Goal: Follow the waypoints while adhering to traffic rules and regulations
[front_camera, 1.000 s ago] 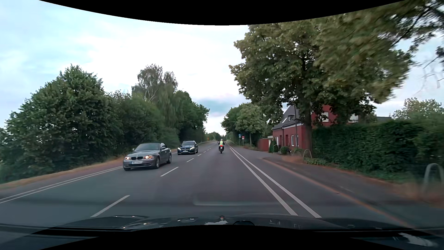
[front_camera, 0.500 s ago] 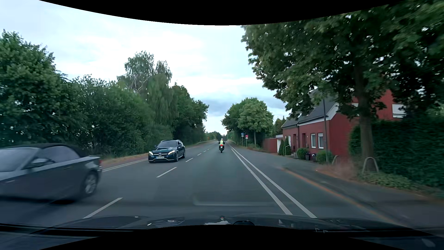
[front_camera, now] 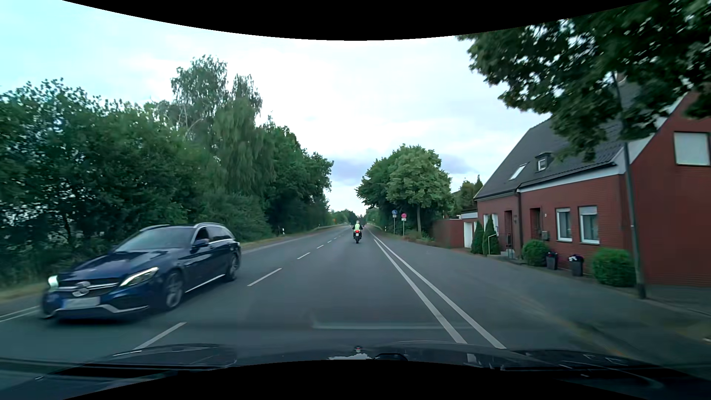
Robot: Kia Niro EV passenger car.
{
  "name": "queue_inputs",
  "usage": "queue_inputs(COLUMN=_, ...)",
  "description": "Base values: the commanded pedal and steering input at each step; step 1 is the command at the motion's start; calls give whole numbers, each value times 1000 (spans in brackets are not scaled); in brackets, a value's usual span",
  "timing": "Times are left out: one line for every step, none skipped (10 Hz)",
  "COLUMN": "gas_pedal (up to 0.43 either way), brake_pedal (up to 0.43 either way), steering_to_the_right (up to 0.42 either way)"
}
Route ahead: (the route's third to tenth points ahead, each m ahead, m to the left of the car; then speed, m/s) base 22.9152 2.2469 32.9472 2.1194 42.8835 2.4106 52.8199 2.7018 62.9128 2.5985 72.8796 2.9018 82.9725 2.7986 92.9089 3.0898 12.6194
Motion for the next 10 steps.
queue_inputs(gas_pedal=157, brake_pedal=0, steering_to_the_right=-7)
queue_inputs(gas_pedal=157, brake_pedal=0, steering_to_the_right=-7)
queue_inputs(gas_pedal=157, brake_pedal=0, steering_to_the_right=-7)
queue_inputs(gas_pedal=157, brake_pedal=0, steering_to_the_right=-7)
queue_inputs(gas_pedal=157, brake_pedal=0, steering_to_the_right=-7)
queue_inputs(gas_pedal=157, brake_pedal=0, steering_to_the_right=-7)
queue_inputs(gas_pedal=157, brake_pedal=0, steering_to_the_right=-7)
queue_inputs(gas_pedal=157, brake_pedal=0, steering_to_the_right=-7)
queue_inputs(gas_pedal=157, brake_pedal=0, steering_to_the_right=-7)
queue_inputs(gas_pedal=157, brake_pedal=0, steering_to_the_right=-7)
